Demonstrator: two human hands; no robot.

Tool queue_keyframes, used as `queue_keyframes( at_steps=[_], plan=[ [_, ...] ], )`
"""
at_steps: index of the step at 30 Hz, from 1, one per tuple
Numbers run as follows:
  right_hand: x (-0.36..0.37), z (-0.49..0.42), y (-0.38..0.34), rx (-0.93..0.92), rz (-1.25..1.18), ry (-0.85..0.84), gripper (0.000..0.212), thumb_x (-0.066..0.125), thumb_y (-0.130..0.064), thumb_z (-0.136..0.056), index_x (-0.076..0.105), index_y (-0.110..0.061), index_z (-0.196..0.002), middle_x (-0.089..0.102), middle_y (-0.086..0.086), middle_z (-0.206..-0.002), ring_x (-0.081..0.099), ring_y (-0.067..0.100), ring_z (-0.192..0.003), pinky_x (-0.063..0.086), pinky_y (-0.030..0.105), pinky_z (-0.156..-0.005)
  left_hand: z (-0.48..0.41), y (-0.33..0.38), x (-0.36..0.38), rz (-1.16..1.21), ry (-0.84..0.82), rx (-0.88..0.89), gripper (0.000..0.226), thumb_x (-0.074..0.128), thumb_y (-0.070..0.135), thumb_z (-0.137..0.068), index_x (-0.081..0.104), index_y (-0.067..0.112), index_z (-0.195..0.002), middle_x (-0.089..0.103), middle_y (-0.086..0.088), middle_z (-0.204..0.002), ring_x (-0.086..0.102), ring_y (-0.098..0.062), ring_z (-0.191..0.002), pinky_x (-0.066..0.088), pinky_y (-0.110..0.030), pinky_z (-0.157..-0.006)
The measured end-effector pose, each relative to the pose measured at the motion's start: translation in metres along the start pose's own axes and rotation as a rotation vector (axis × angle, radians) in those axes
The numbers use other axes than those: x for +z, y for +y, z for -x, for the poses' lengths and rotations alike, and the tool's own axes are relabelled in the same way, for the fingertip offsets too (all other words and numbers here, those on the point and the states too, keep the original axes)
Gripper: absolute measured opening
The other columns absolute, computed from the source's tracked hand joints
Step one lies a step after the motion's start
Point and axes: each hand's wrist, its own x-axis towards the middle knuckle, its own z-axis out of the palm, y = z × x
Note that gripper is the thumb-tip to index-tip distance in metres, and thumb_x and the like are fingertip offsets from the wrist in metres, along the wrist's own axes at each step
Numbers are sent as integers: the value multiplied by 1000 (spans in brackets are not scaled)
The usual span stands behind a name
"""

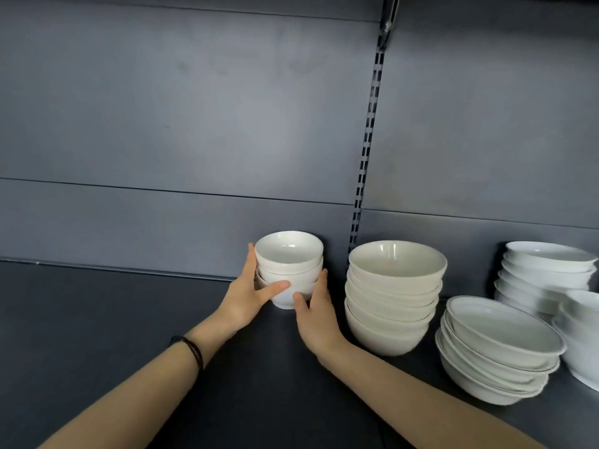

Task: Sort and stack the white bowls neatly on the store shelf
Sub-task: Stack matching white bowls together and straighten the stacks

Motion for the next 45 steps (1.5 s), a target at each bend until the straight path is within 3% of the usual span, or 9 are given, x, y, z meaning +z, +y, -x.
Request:
queue_keyframes(
  at_steps=[2,5,11,15,18,21,32,38,45],
  plan=[
    [0,-1,1,13,7,28,73,45,-19,-101,-5,-14,-155,9,1,-163,14,16,-149,13,29,-121,2,0,-2,-46,10,-4,99,73,38,-81,4,35,-153,50,14,-139,54,-10,-122,41,-26,-106],
    [-2,3,-1,5,-18,83,71,52,-19,-97,11,-18,-156,28,1,-158,30,17,-144,25,38,-119,15,3,-12,-194,37,5,72,66,34,-89,24,37,-148,62,10,-120,59,-4,-104,41,-4,-83],
    [-10,41,-16,-41,19,63,54,56,-10,-92,39,-21,-142,50,-4,-131,51,13,-117,42,24,-98,64,10,-47,-668,-27,2,18,56,41,-91,62,33,-105,63,12,-104,61,-10,-99,49,-31,-87],
    [-26,76,-26,-133,404,-112,42,57,-25,-93,48,-25,-134,57,-5,-119,56,11,-107,48,33,-96,91,18,-61,-1143,-46,251,25,46,48,-93,61,30,-101,61,11,-99,58,-13,-98,40,-28,-88],
    [-41,105,-34,-207,757,-148,43,55,-40,-93,48,-27,-134,55,-5,-126,54,13,-114,46,33,-95,105,24,-64,-1297,-52,401,35,46,54,-84,66,26,-88,66,7,-83,65,-20,-86,46,-36,-81],
    [-57,129,-32,-233,932,-106,49,53,-45,-92,46,-26,-136,53,-3,-131,52,17,-118,45,31,-94,116,28,-51,-1315,-14,520,47,38,55,-75,71,23,-80,68,3,-72,67,-23,-71,51,-38,-68],
    [-171,176,14,-245,1161,69,56,51,-48,-92,40,-30,-144,49,-6,-138,49,18,-125,40,31,-99,136,77,76,-1227,-37,760,50,35,54,-75,72,24,-88,67,3,-71,64,-20,-67,52,-35,-62],
    [-250,185,47,-302,1121,98,38,64,-44,-78,65,-28,-113,67,-9,-99,67,13,-85,52,24,-60,138,101,160,-1060,-32,700,50,39,58,-75,72,26,-94,67,8,-73,64,-12,-63,52,-31,-52],
    [-347,181,86,-169,1075,162,39,53,-47,-93,51,-32,-128,54,-16,-126,55,8,-112,48,24,-74,144,153,247,-1037,-51,713,42,36,54,-78,66,25,-78,61,8,-61,59,-11,-52,39,-25,-38]
  ],
)
